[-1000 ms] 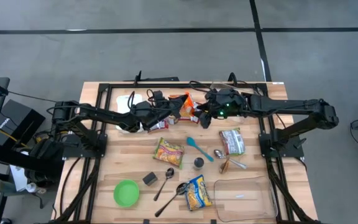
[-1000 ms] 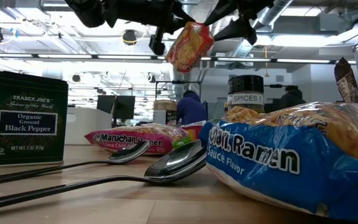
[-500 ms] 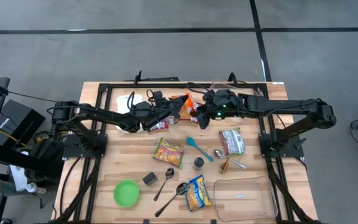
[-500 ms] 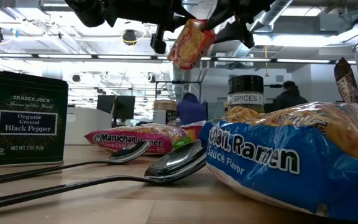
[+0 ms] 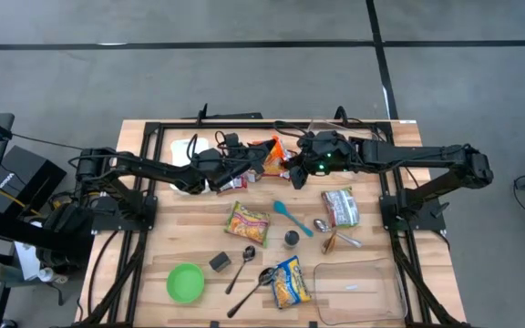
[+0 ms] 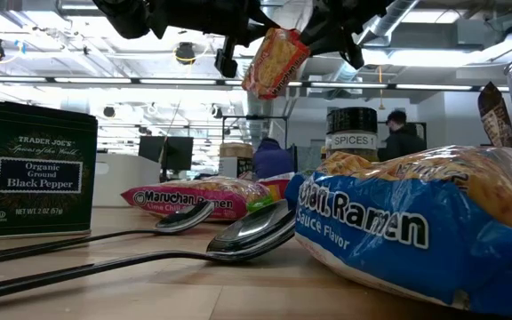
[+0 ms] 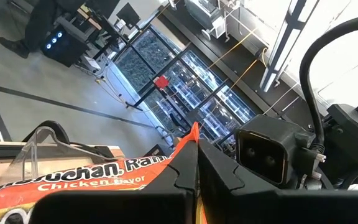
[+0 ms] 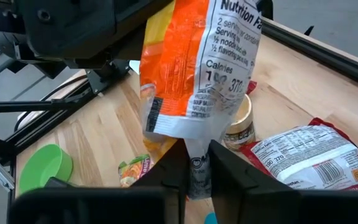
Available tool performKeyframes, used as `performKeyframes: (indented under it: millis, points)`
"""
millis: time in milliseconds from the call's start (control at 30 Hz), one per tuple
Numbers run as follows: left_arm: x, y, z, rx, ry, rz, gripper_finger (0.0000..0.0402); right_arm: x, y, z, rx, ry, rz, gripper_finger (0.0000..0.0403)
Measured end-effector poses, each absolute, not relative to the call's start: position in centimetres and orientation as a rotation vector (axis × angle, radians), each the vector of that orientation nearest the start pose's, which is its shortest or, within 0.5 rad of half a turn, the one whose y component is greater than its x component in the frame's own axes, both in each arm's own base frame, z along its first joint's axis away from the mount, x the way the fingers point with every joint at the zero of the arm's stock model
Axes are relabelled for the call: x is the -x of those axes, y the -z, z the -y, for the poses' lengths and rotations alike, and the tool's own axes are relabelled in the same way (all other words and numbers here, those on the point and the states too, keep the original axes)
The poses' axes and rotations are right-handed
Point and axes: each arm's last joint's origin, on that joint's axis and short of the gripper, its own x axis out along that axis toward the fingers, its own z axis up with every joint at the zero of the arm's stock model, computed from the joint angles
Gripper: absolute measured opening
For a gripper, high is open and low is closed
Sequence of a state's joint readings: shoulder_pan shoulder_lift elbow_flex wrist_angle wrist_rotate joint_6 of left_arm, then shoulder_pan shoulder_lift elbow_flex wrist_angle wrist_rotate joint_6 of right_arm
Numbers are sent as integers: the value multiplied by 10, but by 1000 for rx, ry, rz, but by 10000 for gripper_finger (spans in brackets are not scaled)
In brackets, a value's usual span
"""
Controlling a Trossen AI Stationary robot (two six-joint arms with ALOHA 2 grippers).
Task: Pick & Place Food Item
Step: Put the orange noodle pack into the top transparent bin
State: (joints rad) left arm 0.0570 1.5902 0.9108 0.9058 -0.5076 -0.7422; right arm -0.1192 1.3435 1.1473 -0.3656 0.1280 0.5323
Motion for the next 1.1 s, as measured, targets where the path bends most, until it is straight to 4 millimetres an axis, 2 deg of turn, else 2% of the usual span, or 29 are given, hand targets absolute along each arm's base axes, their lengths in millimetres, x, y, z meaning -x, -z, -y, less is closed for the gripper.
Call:
performKeyframes:
  millis: [267,367,500,633,767,933,1100]
  points:
    - [-343,-281,-34,765,-452,420,8,-292,-320,39,-513,384,-486,19]
    - [-343,-281,-34,732,-419,400,32,-292,-320,39,-513,384,-487,20]
    - [-344,-281,-34,684,-387,375,83,-288,-322,38,-513,384,-491,15]
    - [-344,-280,-37,651,-399,361,129,-278,-327,37,-511,391,-512,14]
    - [-343,-280,-39,605,-412,352,159,-267,-332,36,-511,394,-521,14]
    - [-343,-280,-41,600,-420,355,179,-253,-340,34,-507,406,-522,14]
    - [-343,-281,-41,601,-419,356,183,-234,-347,34,-525,488,-519,14]
